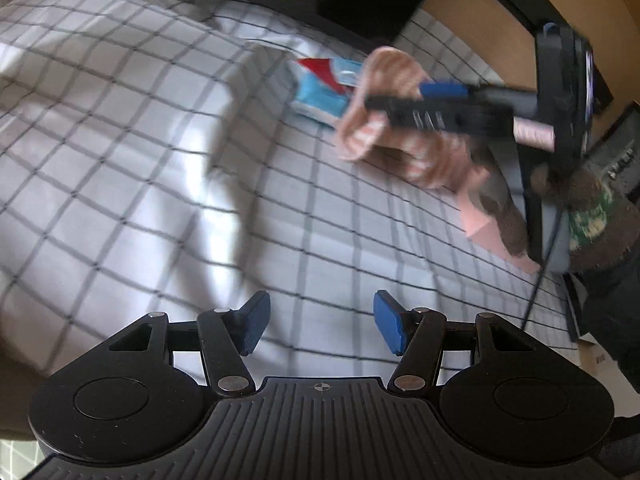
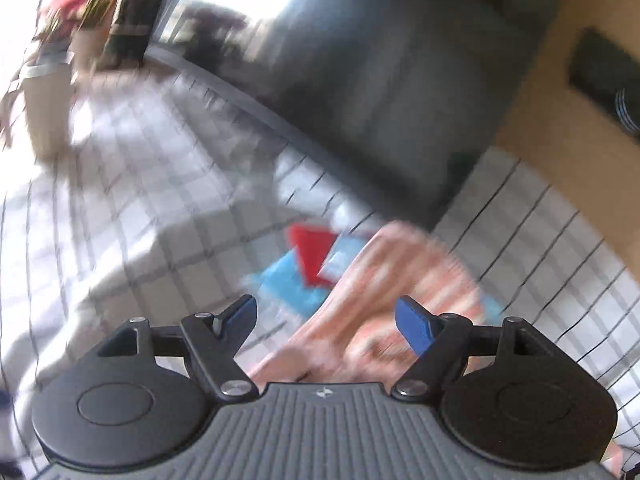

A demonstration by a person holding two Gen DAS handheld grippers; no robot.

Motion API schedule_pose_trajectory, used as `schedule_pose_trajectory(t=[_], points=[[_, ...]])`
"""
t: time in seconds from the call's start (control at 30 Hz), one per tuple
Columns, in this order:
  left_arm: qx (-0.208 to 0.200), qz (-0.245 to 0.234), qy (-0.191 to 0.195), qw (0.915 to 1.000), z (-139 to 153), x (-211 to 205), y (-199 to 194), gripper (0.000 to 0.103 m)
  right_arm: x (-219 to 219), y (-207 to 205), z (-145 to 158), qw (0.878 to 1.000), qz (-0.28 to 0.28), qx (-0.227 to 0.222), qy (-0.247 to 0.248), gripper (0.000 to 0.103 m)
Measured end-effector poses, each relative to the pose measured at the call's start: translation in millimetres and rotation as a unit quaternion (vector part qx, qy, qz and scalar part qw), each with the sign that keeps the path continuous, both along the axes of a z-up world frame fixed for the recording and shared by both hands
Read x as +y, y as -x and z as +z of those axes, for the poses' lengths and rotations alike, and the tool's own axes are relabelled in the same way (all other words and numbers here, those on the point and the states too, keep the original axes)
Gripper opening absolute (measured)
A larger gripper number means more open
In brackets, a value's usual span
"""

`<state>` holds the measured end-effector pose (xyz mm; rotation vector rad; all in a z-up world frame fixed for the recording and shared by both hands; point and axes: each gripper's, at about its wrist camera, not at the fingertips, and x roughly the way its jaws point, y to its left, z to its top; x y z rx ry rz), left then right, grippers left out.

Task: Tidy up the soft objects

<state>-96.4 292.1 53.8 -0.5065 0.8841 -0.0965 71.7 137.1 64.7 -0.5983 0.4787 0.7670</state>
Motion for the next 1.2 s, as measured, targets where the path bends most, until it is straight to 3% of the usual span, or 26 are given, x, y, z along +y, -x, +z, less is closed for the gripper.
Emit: schedule_pose_trajectory(t=[0.07, 0.13, 0.17, 0.2, 0.23, 0.27, 0.4, 0.53, 0.6, 0.73, 0.83, 0.93, 1.07, 1.17, 1.2], points=[[0.004, 0.011, 0.000, 0.9999, -2.2, 11.3, 6.2, 0.062, -5.3, 8.1, -16.9, 0.999, 0.021, 0.017, 0.034, 0.077], [0.002, 0.023, 0.013, 0.9996, -3.6, 24.2, 11.0, 0.062, -11.5, 17.2, -35.8, 0.996, 0.028, -0.019, 0.083, 0.072], [0.000, 0.024, 0.018, 0.9995, -4.5, 29.5, 10.8, 0.062, -15.0, 20.6, -44.7, 0.993, 0.022, -0.048, 0.104, 0.064], [-0.002, 0.024, 0.019, 0.9995, -5.3, 32.9, 8.6, 0.062, -18.9, 20.7, -50.6, 0.991, 0.008, -0.063, 0.120, 0.035], [-0.002, 0.021, 0.019, 0.9996, -6.8, 35.2, 4.5, 0.062, -23.9, 18.2, -52.2, 0.990, -0.011, -0.052, 0.128, 0.011], [-0.001, 0.017, 0.018, 0.9997, -8.5, 35.9, -1.7, 0.062, -31.9, 14.8, -48.6, 0.992, -0.033, -0.017, 0.117, 0.010], [-0.006, -0.022, 0.020, 0.9995, -10.6, 26.3, -29.3, 0.062, -72.5, 34.6, -21.1, 0.995, -0.057, 0.058, 0.059, 0.010], [-0.022, -0.073, 0.023, 0.9969, -8.3, 5.0, -57.5, 0.062, -118.0, 63.6, 7.7, 0.983, -0.058, 0.173, 0.008, 0.010], [-0.029, -0.089, 0.028, 0.9953, -7.4, -3.7, -68.2, 0.062, -137.3, 82.9, 25.2, 0.978, -0.048, 0.200, -0.023, 0.010], [-0.039, -0.107, 0.027, 0.9932, -5.1, -18.5, -86.8, 0.062, -159.1, 88.1, 51.6, 0.980, -0.068, 0.173, -0.063, 0.010], [-0.043, -0.104, 0.032, 0.9931, -1.8, -23.3, -94.8, 0.062, -165.4, 66.3, 46.2, 0.977, -0.113, 0.163, -0.079, 0.010], [-0.052, -0.107, 0.036, 0.9923, 3.9, -31.6, -96.8, 0.062, -163.4, 41.2, 15.8, 0.972, -0.149, 0.163, -0.085, 0.010], [-0.054, -0.134, 0.033, 0.9889, 7.3, -47.0, -99.1, 0.062, -149.9, 14.7, -37.1, 0.964, -0.185, 0.181, -0.054, 0.015], [-0.048, -0.140, 0.029, 0.9886, 2.8, -55.5, -96.7, 0.062, -149.4, 22.5, -43.0, 0.973, -0.184, 0.136, -0.032, 0.039], [-0.043, -0.134, 0.026, 0.9897, 0.8, -56.1, -96.5, 0.062, -151.4, 24.3, -41.3, 0.975, -0.181, 0.126, -0.029, 0.053]])
